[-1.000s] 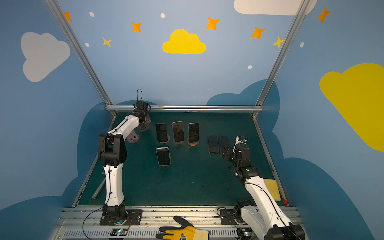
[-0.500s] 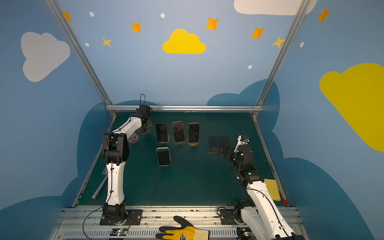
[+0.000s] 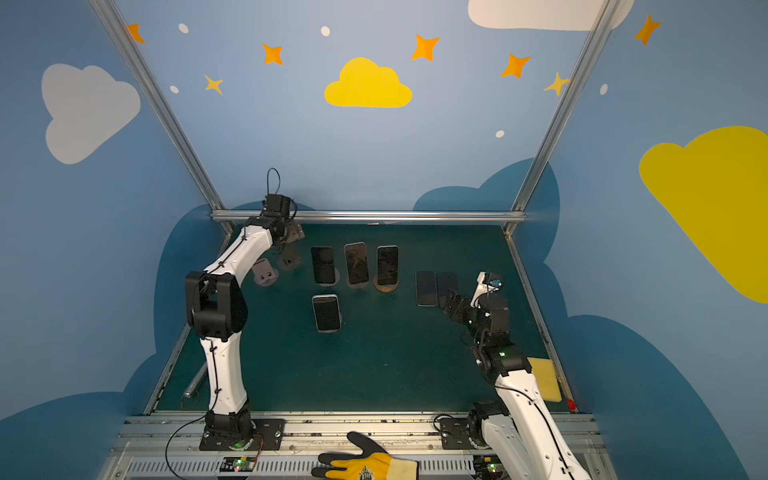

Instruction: Remove the phone from the phone stand

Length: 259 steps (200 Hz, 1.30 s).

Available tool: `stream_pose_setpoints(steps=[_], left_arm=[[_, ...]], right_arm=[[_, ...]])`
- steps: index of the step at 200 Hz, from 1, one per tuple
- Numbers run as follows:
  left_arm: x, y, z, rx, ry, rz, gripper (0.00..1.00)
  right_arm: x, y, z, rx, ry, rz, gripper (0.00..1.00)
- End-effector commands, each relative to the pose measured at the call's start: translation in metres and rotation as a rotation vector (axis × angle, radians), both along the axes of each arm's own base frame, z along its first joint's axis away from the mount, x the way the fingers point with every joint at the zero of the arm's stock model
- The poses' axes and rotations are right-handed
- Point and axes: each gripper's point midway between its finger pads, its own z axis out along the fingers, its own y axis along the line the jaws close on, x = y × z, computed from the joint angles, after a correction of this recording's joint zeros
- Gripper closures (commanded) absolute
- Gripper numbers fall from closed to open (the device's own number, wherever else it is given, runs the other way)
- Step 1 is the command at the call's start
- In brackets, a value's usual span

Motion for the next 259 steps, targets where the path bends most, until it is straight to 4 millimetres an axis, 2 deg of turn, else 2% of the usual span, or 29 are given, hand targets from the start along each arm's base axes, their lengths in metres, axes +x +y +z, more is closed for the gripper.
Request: stream_pose_setpoints(steps=[1, 20, 35, 59, 62, 87, 111, 125, 156, 202, 233, 259], left_arm=[[-0.013, -0.015, 0.089, -0.063, -0.153, -0.077, 0.04], [-0.038, -0.031, 0.134, -0.166, -0.247, -0.113, 0.04], [-0.064, -0.047, 0.158, -0.26, -0.334, -0.127, 0.04], [-0.107, -0.076, 0.161, -0.366, -0.454, -0.181, 0.04], [-0.11, -0.078, 0.158, -0.369, -0.459, -0.181, 0.04], [-0.151, -0.065, 0.161, -0.426, -0.541, -0.101, 0.02], [-0.175, -0.056, 0.155, -0.434, -0.605, -0.085, 0.01], [-0.183, -0.048, 0.141, -0.452, -0.594, -0.031, 0.01], [-0.19, -0.039, 0.126, -0.482, -0.584, 0.041, 0.01], [-0.189, -0.033, 0.128, -0.449, -0.583, 0.05, 0.01], [-0.19, -0.026, 0.128, -0.439, -0.594, 0.068, 0.0], [-0.189, -0.016, 0.123, -0.435, -0.594, 0.109, 0.01]], right_arm=[[0.0, 0.008, 0.016, 0.02, -0.013, 0.045, 0.17], [-0.004, 0.025, 0.021, 0.072, 0.011, 0.115, 0.23], [-0.01, 0.04, 0.026, 0.087, 0.024, 0.159, 0.25], [-0.022, 0.065, 0.028, 0.045, 0.019, 0.21, 0.25], [-0.022, 0.07, 0.038, 0.046, -0.002, 0.219, 0.25], [-0.037, 0.102, 0.052, 0.022, -0.022, 0.296, 0.24], [-0.059, 0.139, 0.062, 0.029, -0.027, 0.41, 0.24], [-0.067, 0.153, 0.06, 0.009, -0.014, 0.418, 0.23], [-0.075, 0.176, 0.06, -0.11, -0.086, 0.322, 0.14], [-0.077, 0.256, 0.066, -0.122, -0.067, 0.401, 0.1], [-0.078, 0.305, 0.05, -0.071, -0.019, 0.483, 0.08], [-0.074, 0.334, 0.041, -0.087, -0.021, 0.487, 0.09]])
